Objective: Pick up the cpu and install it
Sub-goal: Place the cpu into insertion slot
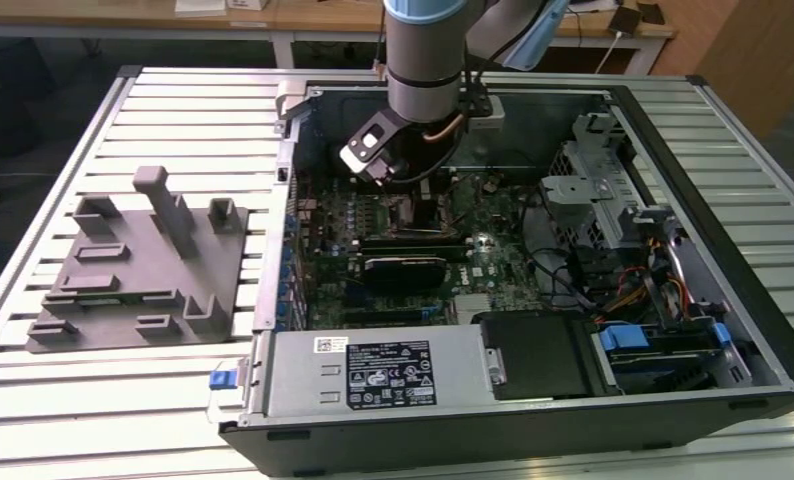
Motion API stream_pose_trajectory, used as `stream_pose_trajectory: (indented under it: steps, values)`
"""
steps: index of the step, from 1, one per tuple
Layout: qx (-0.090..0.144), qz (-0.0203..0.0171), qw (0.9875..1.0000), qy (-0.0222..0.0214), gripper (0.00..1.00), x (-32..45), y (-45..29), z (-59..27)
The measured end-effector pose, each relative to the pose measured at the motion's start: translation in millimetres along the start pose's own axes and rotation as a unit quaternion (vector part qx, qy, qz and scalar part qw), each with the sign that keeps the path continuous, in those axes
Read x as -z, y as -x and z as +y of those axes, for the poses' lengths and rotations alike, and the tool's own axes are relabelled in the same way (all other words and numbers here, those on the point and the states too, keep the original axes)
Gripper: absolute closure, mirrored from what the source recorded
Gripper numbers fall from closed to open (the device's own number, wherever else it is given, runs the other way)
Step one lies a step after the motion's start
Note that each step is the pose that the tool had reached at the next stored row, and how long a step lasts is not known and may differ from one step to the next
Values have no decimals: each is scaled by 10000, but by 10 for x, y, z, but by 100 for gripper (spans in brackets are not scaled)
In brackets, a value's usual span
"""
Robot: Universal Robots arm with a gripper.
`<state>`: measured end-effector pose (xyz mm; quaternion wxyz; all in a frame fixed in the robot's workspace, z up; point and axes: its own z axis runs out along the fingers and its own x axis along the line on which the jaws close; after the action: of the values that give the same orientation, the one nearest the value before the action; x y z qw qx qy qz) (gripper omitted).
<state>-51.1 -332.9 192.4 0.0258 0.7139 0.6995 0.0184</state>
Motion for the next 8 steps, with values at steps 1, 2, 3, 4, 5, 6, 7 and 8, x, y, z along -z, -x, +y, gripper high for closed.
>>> stream_pose_trajectory:
  steps: [1, 2, 3, 4, 5, 6, 7, 8]
  values:
    - [0, 0, 10000, 0, 46, 0, 1, 0]
    - [0, 0, 10000, 0, 46, 0, 2, 0]
    - [0, 0, 10000, 0, 46, -1, 4, 0]
    - [0, 0, 10000, 0, 46, -2, 5, -1]
    - [0, -1, 10000, 0, 46, -4, 5, -1]
    - [1, -1, 10000, 0, 46, -6, 5, -1]
    - [1, -1, 10000, 0, 46, -9, 6, -2]
    - [1, -1, 10000, -1, 46, -12, 6, -3]
